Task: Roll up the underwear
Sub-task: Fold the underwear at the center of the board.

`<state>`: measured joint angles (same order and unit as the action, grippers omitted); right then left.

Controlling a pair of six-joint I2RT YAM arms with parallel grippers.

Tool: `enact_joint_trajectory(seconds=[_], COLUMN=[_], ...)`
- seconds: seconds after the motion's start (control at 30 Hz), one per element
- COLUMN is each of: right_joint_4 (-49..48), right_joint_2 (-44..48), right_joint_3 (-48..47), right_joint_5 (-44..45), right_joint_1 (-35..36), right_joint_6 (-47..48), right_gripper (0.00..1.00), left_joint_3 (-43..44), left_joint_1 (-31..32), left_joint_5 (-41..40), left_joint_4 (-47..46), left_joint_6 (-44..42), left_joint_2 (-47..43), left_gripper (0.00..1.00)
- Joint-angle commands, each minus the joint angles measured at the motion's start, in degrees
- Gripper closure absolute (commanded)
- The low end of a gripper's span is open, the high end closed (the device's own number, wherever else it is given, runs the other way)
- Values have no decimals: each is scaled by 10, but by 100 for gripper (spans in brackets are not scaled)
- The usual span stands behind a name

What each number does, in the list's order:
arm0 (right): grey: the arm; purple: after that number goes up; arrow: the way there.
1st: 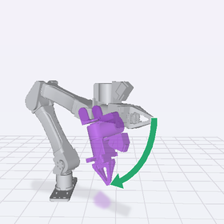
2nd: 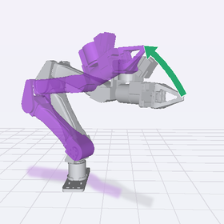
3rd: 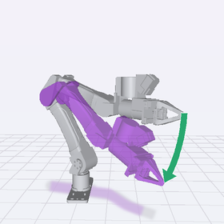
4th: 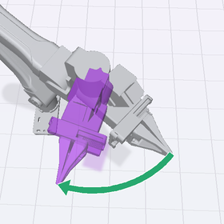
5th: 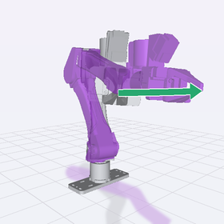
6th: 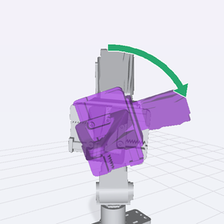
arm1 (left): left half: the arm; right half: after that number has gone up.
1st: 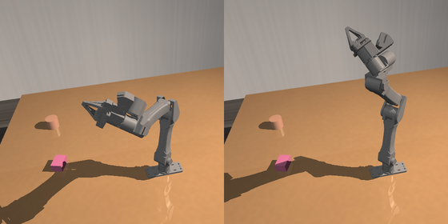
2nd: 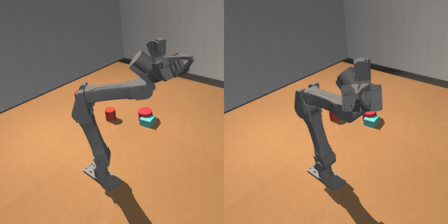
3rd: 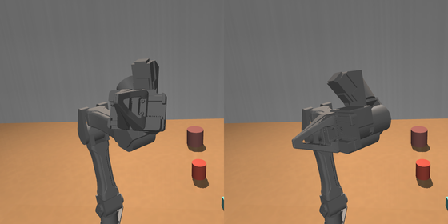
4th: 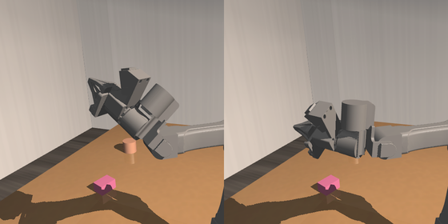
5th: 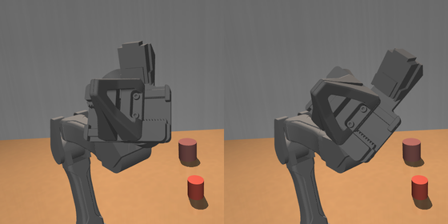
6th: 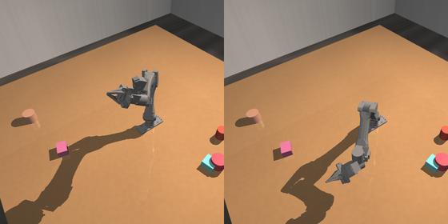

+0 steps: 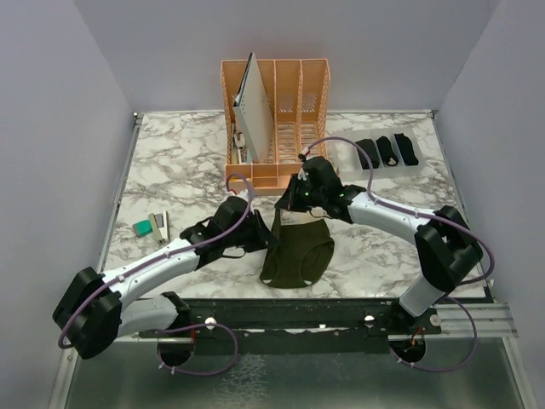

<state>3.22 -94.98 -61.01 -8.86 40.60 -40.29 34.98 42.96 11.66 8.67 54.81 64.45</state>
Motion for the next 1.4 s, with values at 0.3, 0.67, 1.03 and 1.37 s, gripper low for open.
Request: enact_joint_trajectory(seconds=[0.3, 0.67, 1.03, 1.37], right_joint_4=[-27, -14, 15, 24], right_joint_2=[50, 54, 80, 131], right_joint_3=[62, 98, 138, 188], right_joint_5=[-90, -100, -56, 55], right_joint_1=[-76, -134, -168, -172], right_joint_6=[46, 77, 99, 112], right_gripper=[100, 99, 98, 96], left_joint_3=[95, 176, 217, 260], left_joint_1=[110, 132, 153, 184], left_joint_5=[-44, -27, 8, 63], left_joint_4=[-99, -146, -176, -195], left_joint_6=[87, 111, 112, 100], left_joint_2=[141, 266, 359, 413], left_gripper=[98, 98, 97, 94])
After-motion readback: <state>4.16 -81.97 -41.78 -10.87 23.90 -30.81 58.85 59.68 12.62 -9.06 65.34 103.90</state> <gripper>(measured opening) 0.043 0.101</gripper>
